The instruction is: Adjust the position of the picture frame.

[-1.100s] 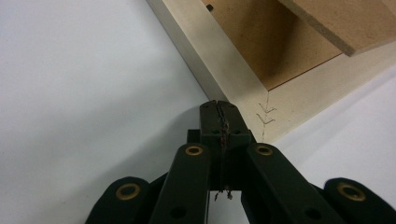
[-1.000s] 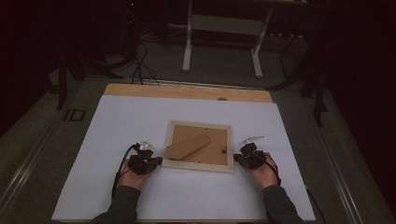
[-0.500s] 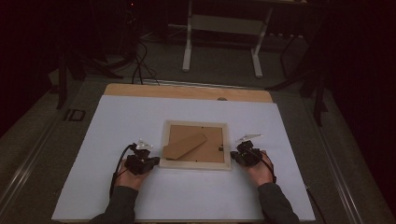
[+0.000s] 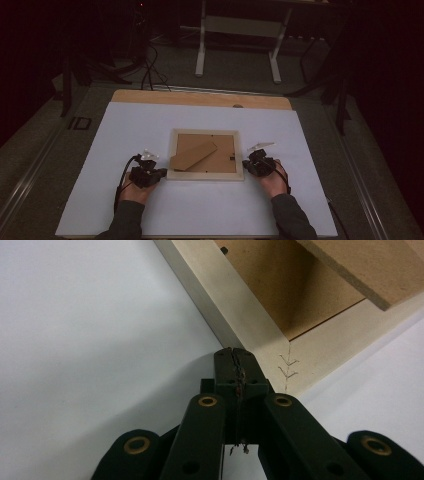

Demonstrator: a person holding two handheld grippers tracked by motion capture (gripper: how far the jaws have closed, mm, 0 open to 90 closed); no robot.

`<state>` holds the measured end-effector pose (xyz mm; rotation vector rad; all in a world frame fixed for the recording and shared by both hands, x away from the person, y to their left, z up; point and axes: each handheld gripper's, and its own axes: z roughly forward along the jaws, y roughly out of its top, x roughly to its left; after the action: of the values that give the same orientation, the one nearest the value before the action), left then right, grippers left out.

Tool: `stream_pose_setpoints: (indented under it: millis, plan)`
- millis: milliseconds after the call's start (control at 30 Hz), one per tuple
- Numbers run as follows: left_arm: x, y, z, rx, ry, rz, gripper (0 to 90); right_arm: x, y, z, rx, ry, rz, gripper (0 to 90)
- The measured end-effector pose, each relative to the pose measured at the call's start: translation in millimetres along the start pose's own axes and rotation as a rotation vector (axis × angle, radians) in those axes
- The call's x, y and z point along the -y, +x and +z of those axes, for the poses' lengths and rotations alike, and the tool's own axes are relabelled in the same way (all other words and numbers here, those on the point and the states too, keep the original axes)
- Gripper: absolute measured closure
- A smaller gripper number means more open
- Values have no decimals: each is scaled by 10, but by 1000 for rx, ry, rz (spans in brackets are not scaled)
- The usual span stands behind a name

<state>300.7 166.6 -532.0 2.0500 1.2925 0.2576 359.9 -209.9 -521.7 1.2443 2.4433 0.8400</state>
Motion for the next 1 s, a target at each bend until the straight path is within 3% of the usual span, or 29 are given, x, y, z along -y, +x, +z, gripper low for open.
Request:
stream_pose_setpoints:
  millis: [167, 300, 700, 1000]
  plan:
    - [3, 8, -4, 2, 1, -2, 900, 0, 4, 10, -1, -10, 2, 900]
    - [4, 5, -7, 1, 2, -3, 900, 26, -20, 20, -22, -41, 49, 900]
    - [4, 6, -12, -4, 2, 0, 899, 37, -18, 12, -13, -58, 19, 873]
    - [-16, 16, -50, -25, -23, 8, 859, 102, -170, -148, 18, -103, 51, 858]
